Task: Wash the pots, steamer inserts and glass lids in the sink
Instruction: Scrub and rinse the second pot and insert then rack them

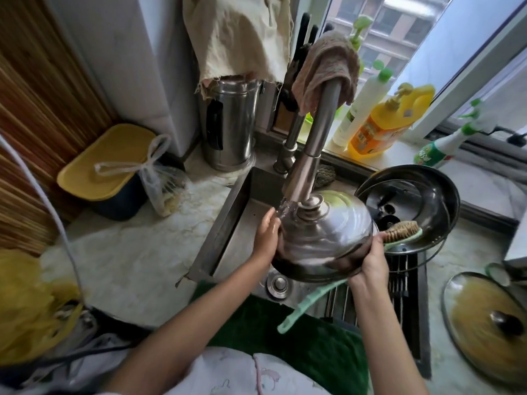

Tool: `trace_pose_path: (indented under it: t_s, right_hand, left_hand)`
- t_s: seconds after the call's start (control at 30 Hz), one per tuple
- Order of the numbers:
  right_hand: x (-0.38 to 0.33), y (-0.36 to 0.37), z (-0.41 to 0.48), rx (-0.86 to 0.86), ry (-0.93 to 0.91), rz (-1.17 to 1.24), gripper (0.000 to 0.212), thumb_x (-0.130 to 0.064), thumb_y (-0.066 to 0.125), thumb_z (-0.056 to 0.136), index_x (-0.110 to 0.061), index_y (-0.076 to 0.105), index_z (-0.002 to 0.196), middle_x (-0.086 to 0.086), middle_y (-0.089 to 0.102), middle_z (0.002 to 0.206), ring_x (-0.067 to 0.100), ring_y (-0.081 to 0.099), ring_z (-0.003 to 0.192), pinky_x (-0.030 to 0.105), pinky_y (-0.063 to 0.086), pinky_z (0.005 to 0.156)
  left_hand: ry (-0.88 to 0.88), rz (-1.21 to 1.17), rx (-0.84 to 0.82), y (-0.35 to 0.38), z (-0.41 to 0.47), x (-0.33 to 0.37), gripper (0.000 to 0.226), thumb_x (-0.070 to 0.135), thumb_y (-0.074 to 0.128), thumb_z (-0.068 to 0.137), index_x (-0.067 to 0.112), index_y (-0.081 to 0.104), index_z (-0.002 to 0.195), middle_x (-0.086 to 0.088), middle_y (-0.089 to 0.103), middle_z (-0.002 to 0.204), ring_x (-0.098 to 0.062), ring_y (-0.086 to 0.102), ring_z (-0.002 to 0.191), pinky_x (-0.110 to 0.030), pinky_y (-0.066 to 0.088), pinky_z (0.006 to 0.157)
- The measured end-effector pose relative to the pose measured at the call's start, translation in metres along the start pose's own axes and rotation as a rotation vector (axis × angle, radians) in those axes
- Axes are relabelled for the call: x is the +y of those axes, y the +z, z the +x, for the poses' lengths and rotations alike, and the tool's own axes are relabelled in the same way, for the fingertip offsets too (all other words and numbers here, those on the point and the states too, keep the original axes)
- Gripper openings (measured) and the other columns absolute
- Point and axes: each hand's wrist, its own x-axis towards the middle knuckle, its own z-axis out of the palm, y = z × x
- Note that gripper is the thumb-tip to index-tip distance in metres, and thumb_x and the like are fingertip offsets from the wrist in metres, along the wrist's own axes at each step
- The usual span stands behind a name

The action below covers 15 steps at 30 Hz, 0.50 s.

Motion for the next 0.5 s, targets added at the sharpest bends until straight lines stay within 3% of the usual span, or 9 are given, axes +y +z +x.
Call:
trace_pose_path:
  t_s: [0.13,0.23,0.3,0.37,0.43,0.5]
  right_hand:
    - [0.009,-0.003,-0.006,0.017,0.011,0.09,0.038,-0.056,0.054,0.088,-0.019,0.058,0.095,0.006,0.065,0.111,0.024,0.063,0.097,0.046,0.048,0.096]
    - [0.003,0.004,-0.005,0.069,-0.032,0.127,0.038,-0.057,0.054,0.087,-0.02,0.057,0.09,0.004,0.065,0.112,0.02,0.064,0.091,0.045,0.05,0.094]
    - [0.001,0.007,-0.004,0.116,-0.05,0.123,0.04,-0.06,0.054,0.086,-0.021,0.056,0.086,0.003,0.065,0.111,0.02,0.064,0.091,0.045,0.051,0.093]
    - [0.001,0.008,-0.011,0.155,-0.078,0.102,0.04,-0.06,0.054,0.086,-0.021,0.055,0.082,0.0,0.064,0.102,0.019,0.063,0.087,0.039,0.052,0.089]
    - [0.0,0.008,-0.02,0.166,-0.104,0.065,0.04,-0.06,0.054,0.087,-0.02,0.055,0.084,-0.003,0.063,0.095,0.017,0.062,0.086,0.036,0.052,0.084]
    - [-0.002,0.01,-0.027,0.168,-0.132,0.058,0.041,-0.057,0.053,0.088,-0.016,0.057,0.094,-0.002,0.063,0.097,0.018,0.062,0.092,0.035,0.052,0.086]
  left_hand:
    - [-0.234,-0.283,0.144,0.002,0.019,0.014,0.029,0.014,0.055,0.08,0.01,0.07,0.105,-0.014,0.066,0.115,-0.033,0.059,0.113,-0.044,0.045,0.102]
    - [-0.171,-0.191,0.141,0.025,-0.016,0.027,0.042,0.023,0.044,0.091,0.013,0.051,0.132,-0.003,0.054,0.13,-0.024,0.053,0.119,-0.041,0.04,0.105]
    - [-0.035,-0.05,0.13,0.036,-0.036,0.037,0.041,0.022,0.037,0.097,0.011,0.043,0.137,-0.003,0.049,0.134,-0.023,0.047,0.123,-0.04,0.036,0.107]
    - [-0.088,-0.102,0.149,0.028,-0.015,0.047,0.028,0.024,0.046,0.094,0.01,0.062,0.112,-0.004,0.061,0.113,-0.021,0.056,0.107,-0.034,0.045,0.094]
    - [-0.265,-0.185,0.15,0.015,0.017,0.049,0.021,0.029,0.055,0.075,0.014,0.069,0.08,-0.01,0.069,0.096,-0.026,0.065,0.094,-0.033,0.051,0.083]
    - [-0.326,-0.162,0.105,0.016,0.011,0.052,0.026,0.03,0.049,0.082,0.013,0.068,0.086,-0.008,0.071,0.084,-0.023,0.067,0.081,-0.031,0.055,0.075]
